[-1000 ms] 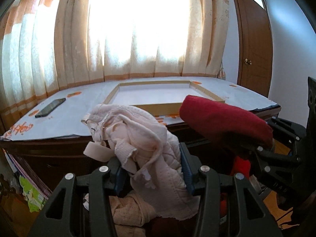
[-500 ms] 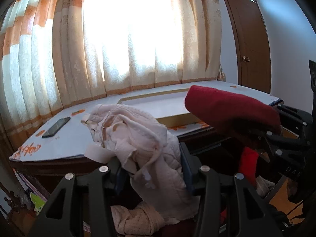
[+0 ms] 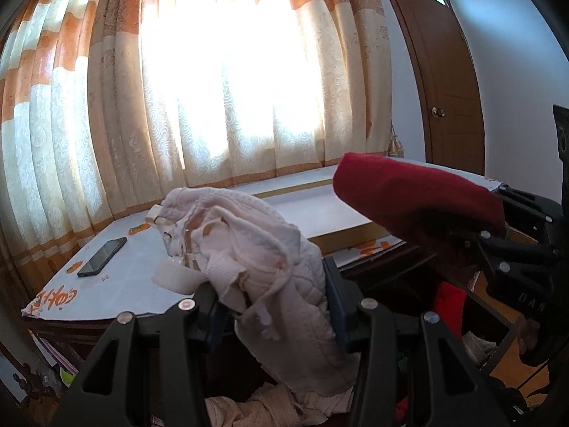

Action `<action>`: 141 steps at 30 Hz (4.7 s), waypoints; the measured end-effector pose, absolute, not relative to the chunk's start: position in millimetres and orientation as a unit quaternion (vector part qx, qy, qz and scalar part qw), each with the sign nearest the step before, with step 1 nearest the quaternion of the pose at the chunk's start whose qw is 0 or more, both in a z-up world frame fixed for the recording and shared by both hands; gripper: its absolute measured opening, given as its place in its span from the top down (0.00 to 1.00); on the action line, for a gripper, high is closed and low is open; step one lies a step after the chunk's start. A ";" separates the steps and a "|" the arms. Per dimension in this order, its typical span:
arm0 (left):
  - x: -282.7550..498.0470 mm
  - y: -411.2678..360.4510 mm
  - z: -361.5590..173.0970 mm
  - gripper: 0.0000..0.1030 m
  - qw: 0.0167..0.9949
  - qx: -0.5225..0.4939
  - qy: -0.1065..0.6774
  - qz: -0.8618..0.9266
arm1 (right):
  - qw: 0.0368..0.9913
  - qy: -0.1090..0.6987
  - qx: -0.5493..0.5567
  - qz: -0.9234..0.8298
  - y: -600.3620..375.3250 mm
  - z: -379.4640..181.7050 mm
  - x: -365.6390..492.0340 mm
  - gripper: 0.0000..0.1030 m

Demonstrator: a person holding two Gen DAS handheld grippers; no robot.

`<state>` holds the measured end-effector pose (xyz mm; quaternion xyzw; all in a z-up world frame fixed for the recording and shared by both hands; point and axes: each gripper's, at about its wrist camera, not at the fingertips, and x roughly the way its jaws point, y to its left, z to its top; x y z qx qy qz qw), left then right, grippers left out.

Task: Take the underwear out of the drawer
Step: 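Carry both held underwear up over the wooden tray on the table, then lower the pink underwear into the tray with the left tool while the right tool lowers the red underwear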

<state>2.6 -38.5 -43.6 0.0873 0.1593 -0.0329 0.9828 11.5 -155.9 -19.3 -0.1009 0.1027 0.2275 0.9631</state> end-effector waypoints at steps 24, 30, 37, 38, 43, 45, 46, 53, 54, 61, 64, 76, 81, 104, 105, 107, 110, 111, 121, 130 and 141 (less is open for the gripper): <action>30.5 -51.7 -20.4 0.54 0.982 0.121 0.131 -0.059 | 0.968 0.093 -0.095 0.212 -158.8 1.4 36.0 0.68; 39.9 -56.0 -15.0 0.54 0.982 0.130 0.124 -0.062 | 0.969 0.090 -0.094 0.208 -159.3 6.4 44.6 0.68; 49.5 -57.8 -12.8 0.54 0.981 0.131 0.126 -0.070 | 0.970 0.094 -0.093 0.206 -159.0 10.1 53.6 0.68; 50.7 -58.0 -12.1 0.54 0.981 0.131 0.126 -0.070 | 0.970 0.095 -0.092 0.206 -159.2 10.6 54.9 0.68; 56.6 -60.3 -8.4 0.54 0.980 0.141 0.121 -0.072 | 0.970 0.099 -0.091 0.203 -159.2 13.2 61.9 0.68; 59.3 -61.5 -5.9 0.54 0.980 0.145 0.118 -0.072 | 0.970 0.100 -0.090 0.203 -159.8 14.3 64.9 0.68; 60.8 -61.9 -4.7 0.54 0.980 0.146 0.117 -0.072 | 0.970 0.101 -0.089 0.203 -159.0 15.0 66.7 0.68; 69.1 -64.5 -2.4 0.54 0.978 0.151 0.118 -0.078 | 0.971 0.104 -0.085 0.198 -162.4 19.7 75.7 0.68; 70.2 -64.8 -2.6 0.54 0.978 0.153 0.119 -0.078 | 0.971 0.105 -0.086 0.197 -162.6 19.9 76.4 0.68; 84.5 -66.9 -0.9 0.54 0.974 0.162 0.129 -0.088 | 0.971 0.116 -0.086 0.193 -163.5 21.9 87.0 0.68; 92.4 -66.7 2.2 0.54 0.973 0.162 0.133 -0.092 | 0.971 0.119 -0.084 0.191 -164.3 23.2 92.6 0.68; 111.4 -66.7 6.0 0.54 0.970 0.173 0.141 -0.100 | 0.970 0.137 -0.073 0.190 -165.3 23.3 116.3 0.68; 121.4 -68.5 6.1 0.54 0.967 0.179 0.147 -0.102 | 0.969 0.144 -0.068 0.187 -167.2 24.4 127.8 0.68; 193.8 -73.9 4.3 0.54 0.949 0.172 0.221 -0.143 | 0.963 0.200 -0.054 0.172 -179.9 19.8 190.5 0.68; 198.1 -74.3 3.1 0.54 0.948 0.173 0.226 -0.145 | 0.963 0.205 -0.052 0.170 -180.4 19.4 195.0 0.68; 207.1 -75.4 0.9 0.54 0.944 0.173 0.237 -0.148 | 0.961 0.215 -0.050 0.167 -180.8 18.6 204.1 0.68; 219.7 -75.8 -1.4 0.54 0.941 0.169 0.251 -0.153 | 0.959 0.229 -0.047 0.163 -181.7 16.1 216.6 0.68; 224.1 -76.0 -1.5 0.54 0.939 0.167 0.256 -0.155 | 0.958 0.235 -0.046 0.161 -181.7 15.1 221.2 0.68; 268.2 -72.4 -11.5 0.54 0.921 0.139 0.320 -0.175 | 0.944 0.291 -0.031 0.149 -186.9 2.0 259.2 0.67; 298.5 -76.2 -26.3 0.54 0.902 0.132 0.369 -0.182 | 0.931 0.335 -0.021 0.141 -186.4 -4.4 284.6 0.67; 329.7 -82.7 -33.9 0.54 0.885 0.141 0.399 -0.194 | 0.918 0.373 -0.004 0.137 -183.5 -17.9 303.2 0.67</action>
